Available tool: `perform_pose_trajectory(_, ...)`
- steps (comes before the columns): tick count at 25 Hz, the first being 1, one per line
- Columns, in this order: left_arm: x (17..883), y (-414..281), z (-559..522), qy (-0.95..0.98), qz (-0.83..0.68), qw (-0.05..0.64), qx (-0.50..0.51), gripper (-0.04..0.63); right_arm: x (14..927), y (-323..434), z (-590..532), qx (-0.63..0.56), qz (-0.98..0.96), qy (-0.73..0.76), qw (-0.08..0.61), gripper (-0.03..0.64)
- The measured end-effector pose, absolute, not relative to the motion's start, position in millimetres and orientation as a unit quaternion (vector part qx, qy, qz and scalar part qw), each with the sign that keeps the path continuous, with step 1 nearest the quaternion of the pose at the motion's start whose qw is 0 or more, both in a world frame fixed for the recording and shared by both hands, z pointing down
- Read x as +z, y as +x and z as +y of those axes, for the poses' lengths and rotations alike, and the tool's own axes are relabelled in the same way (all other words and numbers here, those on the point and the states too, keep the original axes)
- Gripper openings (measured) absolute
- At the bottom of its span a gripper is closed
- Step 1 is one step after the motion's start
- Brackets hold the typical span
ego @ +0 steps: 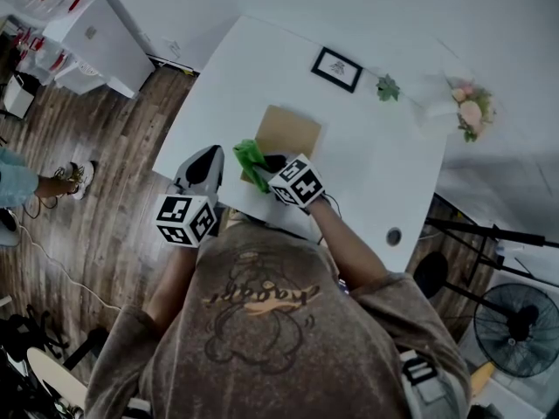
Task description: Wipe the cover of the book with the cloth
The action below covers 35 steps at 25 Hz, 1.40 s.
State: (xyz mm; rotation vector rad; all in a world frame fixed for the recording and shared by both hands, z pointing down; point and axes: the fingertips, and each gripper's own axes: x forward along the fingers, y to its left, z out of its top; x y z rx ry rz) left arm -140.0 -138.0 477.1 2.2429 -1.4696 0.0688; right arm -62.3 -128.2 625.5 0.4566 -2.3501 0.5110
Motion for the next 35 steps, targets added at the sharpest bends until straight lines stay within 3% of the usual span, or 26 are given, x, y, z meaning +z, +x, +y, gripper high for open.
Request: perform_pose_trajectory(35,488.6,-124.4,-139.2,0.821,-0.517,0.234,0.056,0.005,629.0,56.9,-252.0,0.227,-0.854,0.367,0.290,0.064)
